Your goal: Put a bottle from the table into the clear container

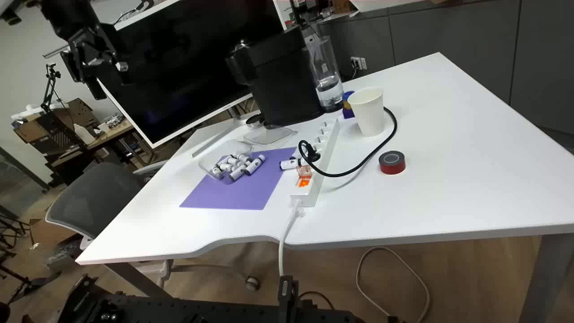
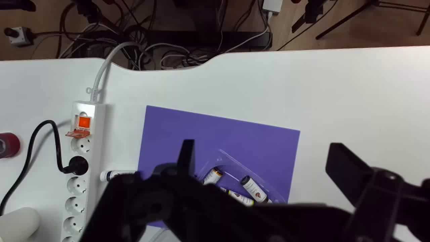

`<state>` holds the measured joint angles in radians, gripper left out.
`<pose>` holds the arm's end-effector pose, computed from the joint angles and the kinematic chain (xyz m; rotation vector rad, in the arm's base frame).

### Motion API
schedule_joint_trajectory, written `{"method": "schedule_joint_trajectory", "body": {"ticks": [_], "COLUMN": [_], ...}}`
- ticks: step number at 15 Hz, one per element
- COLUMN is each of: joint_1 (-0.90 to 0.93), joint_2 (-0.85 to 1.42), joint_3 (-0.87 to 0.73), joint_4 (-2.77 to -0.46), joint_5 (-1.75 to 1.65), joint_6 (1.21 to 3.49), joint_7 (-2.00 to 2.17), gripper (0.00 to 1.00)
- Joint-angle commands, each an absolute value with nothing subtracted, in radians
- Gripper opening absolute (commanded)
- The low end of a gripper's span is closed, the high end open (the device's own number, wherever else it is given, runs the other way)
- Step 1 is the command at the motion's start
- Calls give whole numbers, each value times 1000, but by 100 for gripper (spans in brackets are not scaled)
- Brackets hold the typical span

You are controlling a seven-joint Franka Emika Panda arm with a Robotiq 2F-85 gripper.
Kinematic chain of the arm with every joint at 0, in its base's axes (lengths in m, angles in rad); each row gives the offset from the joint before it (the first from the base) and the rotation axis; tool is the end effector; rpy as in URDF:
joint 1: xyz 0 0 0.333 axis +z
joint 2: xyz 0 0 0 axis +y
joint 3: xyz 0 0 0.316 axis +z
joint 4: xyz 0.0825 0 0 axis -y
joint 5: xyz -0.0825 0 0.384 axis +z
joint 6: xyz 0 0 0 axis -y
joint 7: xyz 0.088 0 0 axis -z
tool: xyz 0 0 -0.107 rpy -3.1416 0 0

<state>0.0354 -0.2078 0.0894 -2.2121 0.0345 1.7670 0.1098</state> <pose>0.4551 0.0614 0.4477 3.1063 0.0002 -0.3715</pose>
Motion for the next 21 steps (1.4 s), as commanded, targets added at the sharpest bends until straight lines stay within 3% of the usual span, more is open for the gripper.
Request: {"method": "schedule_joint_trajectory", "body": {"ticks": [1, 13, 21], "joint_1": [42, 42, -21], "joint_2": [-207, -206, -36], "joint_3": [83, 87, 41], "joint_4": [-2211, -2208, -2089], "joint_5": [33, 31, 35], "joint_6": [1767, 1782, 1895], "joint_7": [111, 136, 379], "gripper": [100, 100, 100]}}
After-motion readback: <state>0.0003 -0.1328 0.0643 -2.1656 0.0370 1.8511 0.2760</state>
